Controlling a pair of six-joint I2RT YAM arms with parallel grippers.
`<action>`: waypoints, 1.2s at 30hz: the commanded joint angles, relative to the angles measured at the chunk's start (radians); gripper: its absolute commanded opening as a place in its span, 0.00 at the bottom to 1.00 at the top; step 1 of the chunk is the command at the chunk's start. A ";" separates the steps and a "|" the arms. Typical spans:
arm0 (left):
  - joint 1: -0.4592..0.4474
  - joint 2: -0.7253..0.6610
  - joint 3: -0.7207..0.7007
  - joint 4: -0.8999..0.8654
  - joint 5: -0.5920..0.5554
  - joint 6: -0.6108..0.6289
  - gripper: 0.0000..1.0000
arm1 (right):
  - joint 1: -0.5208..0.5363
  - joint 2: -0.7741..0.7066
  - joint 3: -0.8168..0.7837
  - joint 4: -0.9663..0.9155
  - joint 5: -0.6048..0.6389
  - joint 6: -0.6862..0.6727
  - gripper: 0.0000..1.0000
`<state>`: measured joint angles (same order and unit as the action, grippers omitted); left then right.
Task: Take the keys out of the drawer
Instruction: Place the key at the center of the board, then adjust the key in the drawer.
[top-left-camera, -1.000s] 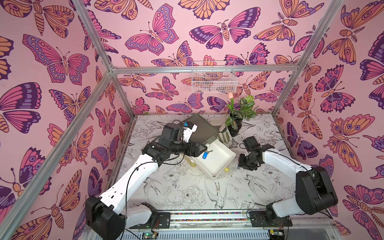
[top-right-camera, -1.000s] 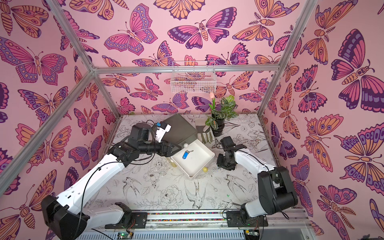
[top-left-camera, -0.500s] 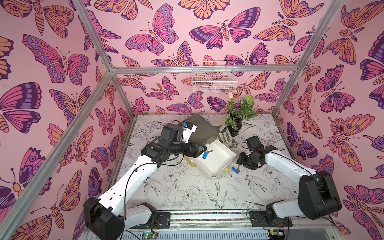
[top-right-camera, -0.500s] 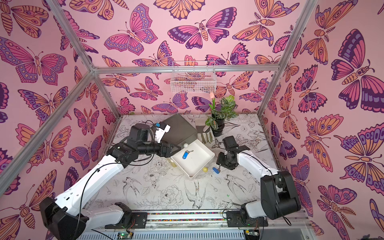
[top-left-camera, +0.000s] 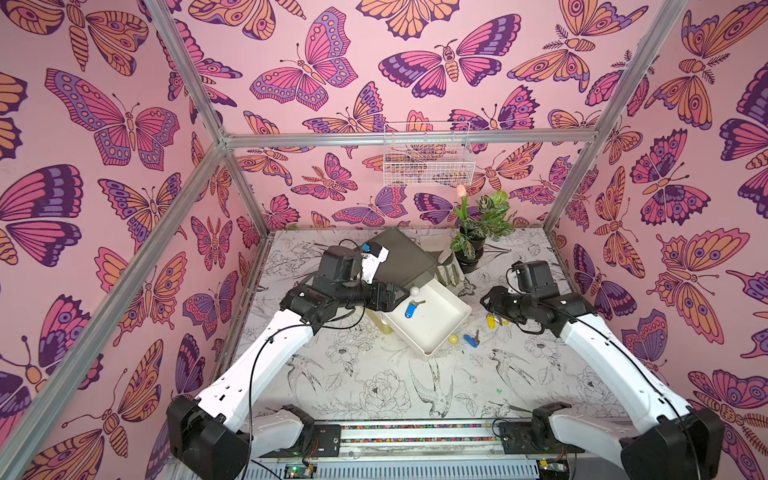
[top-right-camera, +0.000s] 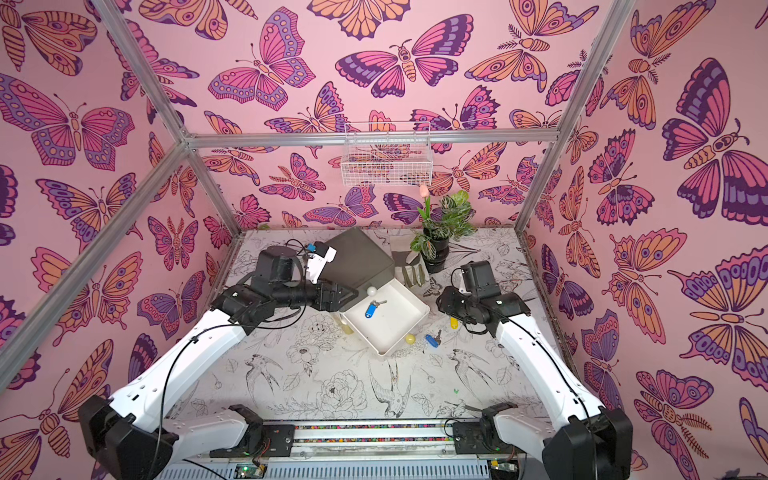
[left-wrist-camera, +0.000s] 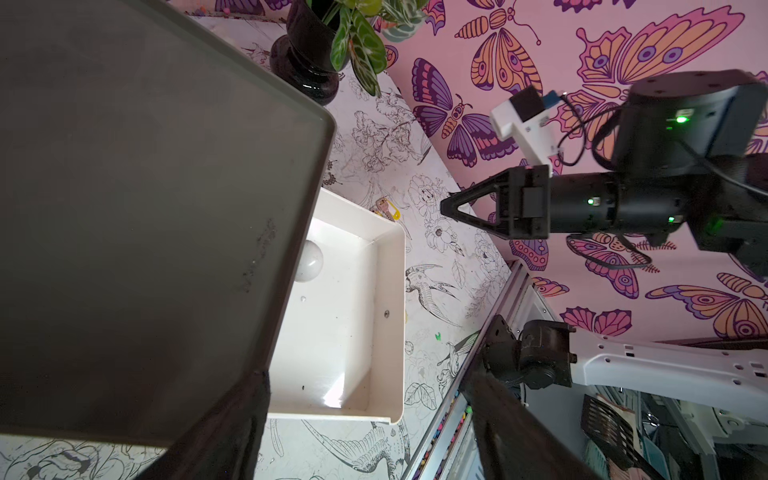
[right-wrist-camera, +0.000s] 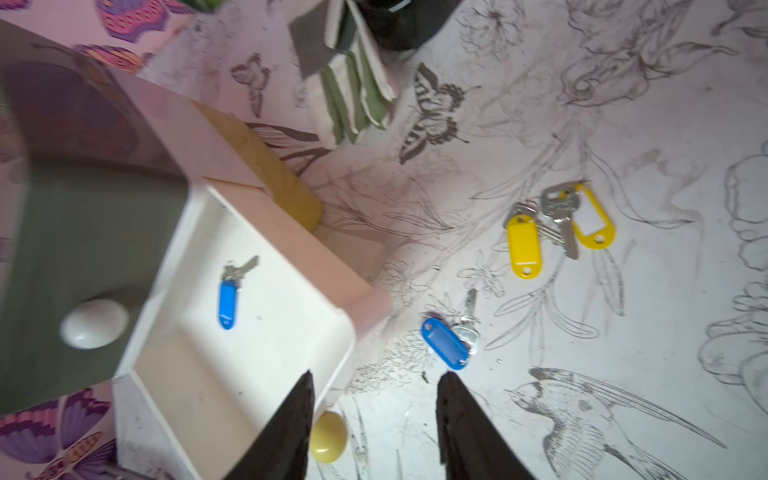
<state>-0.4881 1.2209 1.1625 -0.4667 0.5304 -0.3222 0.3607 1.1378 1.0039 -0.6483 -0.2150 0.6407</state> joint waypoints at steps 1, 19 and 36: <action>0.026 -0.003 0.019 -0.006 -0.030 -0.001 0.81 | 0.077 0.028 0.046 0.068 -0.118 0.068 0.45; 0.093 0.164 0.133 -0.006 -0.045 0.014 0.49 | 0.272 0.302 -0.043 0.645 -0.124 0.379 0.00; 0.114 0.252 0.160 -0.006 -0.026 0.031 0.36 | 0.336 0.471 -0.036 0.802 -0.057 0.530 0.00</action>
<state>-0.3813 1.4551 1.3056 -0.4709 0.4919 -0.3138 0.6891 1.5860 0.9516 0.1162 -0.3046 1.1419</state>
